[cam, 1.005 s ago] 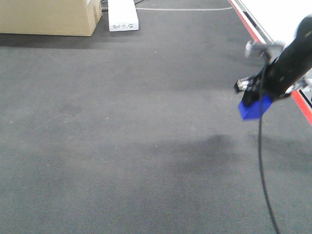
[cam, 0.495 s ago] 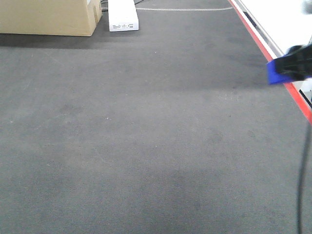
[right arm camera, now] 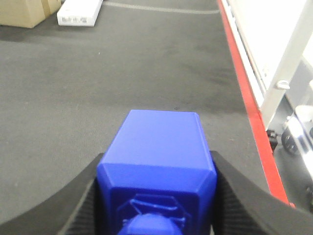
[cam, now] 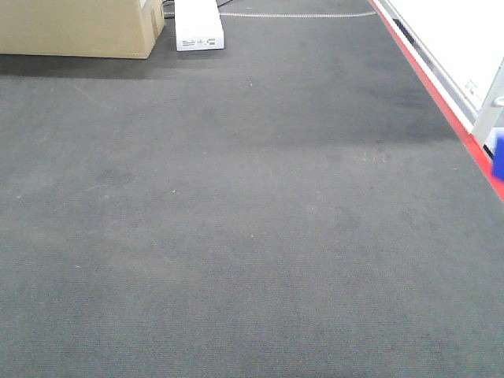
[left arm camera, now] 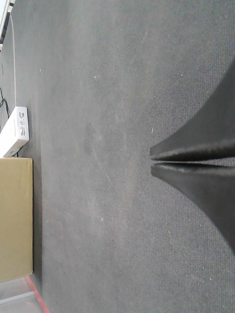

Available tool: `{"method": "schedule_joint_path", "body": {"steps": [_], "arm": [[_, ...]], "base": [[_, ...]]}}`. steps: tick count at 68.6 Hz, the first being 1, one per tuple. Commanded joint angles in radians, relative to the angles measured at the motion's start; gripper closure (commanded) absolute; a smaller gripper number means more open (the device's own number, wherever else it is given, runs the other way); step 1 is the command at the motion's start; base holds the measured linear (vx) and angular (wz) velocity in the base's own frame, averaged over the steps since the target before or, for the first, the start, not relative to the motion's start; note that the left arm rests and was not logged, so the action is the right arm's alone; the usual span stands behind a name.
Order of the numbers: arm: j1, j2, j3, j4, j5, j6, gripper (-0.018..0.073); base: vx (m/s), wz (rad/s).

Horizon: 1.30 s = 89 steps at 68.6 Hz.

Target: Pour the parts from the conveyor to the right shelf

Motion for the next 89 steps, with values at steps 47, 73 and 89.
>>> {"method": "schedule_joint_path", "body": {"steps": [47, 73, 89], "arm": [[-0.004, -0.600, 0.323, -0.005, -0.118, -0.013, 0.0565], [-0.004, -0.600, 0.323, -0.005, -0.116, -0.011, 0.0565], [-0.004, -0.600, 0.323, -0.005, -0.116, -0.011, 0.0565]], "base": [[0.00, 0.00], [0.00, 0.00], [0.00, 0.00]]}}
